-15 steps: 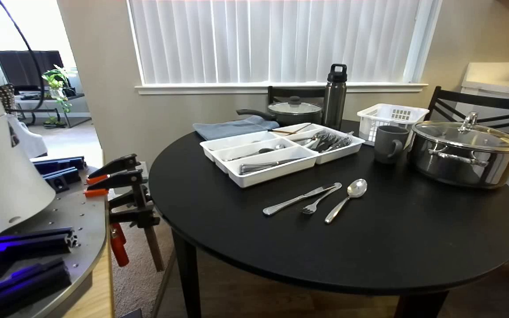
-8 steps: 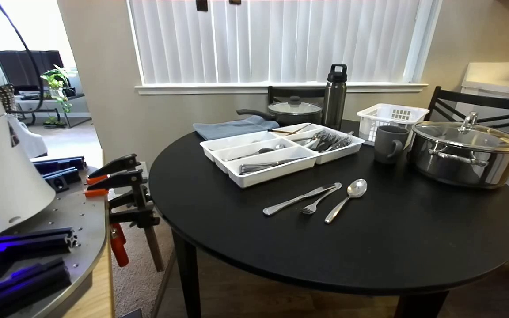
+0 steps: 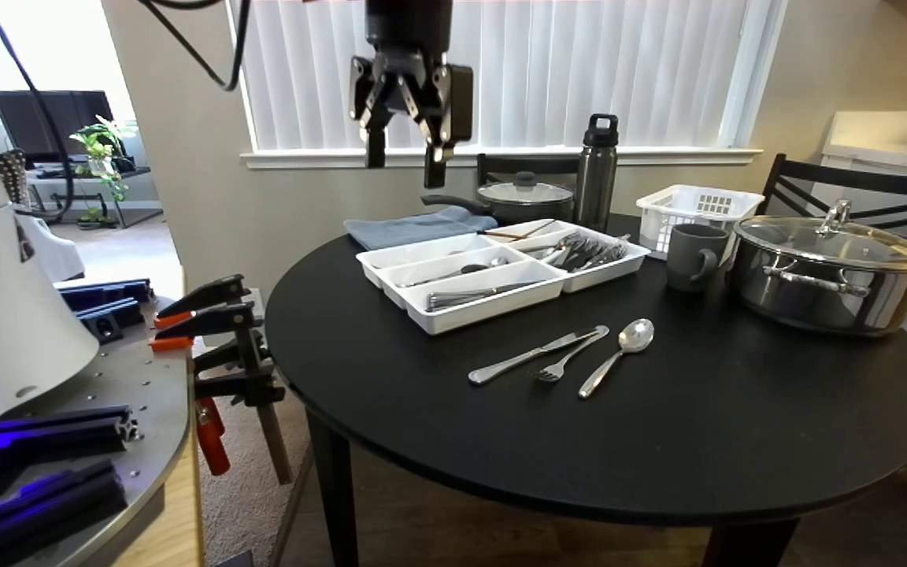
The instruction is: Put the cutlery in the tray
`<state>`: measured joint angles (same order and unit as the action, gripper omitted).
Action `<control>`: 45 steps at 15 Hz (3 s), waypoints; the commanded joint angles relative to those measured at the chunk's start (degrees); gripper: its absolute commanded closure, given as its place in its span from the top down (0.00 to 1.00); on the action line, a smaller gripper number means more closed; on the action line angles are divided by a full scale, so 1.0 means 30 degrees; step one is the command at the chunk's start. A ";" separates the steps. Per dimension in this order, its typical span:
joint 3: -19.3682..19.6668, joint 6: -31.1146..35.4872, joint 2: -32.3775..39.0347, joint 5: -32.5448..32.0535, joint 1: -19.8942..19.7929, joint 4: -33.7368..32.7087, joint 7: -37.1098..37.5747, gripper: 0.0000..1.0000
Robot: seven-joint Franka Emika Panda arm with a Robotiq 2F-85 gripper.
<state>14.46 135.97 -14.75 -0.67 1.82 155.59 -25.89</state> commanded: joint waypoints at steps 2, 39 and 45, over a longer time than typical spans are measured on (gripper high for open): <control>-0.0348 0.2651 0.4350 0.1155 -0.0571 -0.0645 -0.1325 1.00; -0.8466 1.4452 1.7659 0.0359 -1.0370 -0.6200 0.3572 0.53; -0.8442 1.4330 1.7588 0.0176 -1.0139 -0.6273 0.3620 0.14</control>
<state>-10.65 178.90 36.99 1.42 -28.41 137.03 -15.24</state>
